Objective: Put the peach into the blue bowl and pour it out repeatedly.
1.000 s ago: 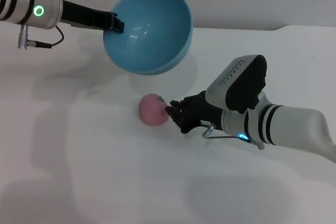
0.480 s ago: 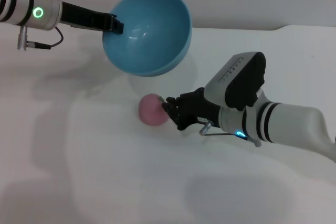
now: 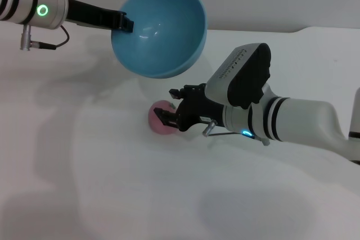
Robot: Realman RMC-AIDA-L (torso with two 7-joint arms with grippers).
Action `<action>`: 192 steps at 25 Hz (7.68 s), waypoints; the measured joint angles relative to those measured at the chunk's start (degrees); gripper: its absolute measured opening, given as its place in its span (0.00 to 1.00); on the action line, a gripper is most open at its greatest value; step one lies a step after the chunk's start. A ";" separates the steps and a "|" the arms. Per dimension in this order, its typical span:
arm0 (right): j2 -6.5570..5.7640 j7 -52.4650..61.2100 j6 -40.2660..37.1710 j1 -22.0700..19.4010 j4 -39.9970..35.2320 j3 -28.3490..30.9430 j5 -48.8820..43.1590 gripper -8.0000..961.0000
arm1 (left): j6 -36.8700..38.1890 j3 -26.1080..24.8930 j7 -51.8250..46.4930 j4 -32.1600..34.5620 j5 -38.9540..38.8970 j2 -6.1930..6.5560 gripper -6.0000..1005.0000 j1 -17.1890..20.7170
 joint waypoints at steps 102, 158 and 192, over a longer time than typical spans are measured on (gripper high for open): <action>-1.34 28.65 -78.25 -14.27 -54.88 12.35 -16.61 0.15 | -13.45 37.25 -8.97 -13.87 -7.54 -1.41 0.01 -11.65; -1.32 32.53 -62.69 -25.10 -47.85 -0.62 18.60 0.49 | -29.86 42.27 -3.06 -16.57 -13.75 -1.05 0.53 -7.66; -1.20 26.93 -54.43 -35.91 -29.11 -0.51 69.05 0.49 | 5.80 -3.16 99.58 -51.79 -98.42 -1.49 0.80 7.81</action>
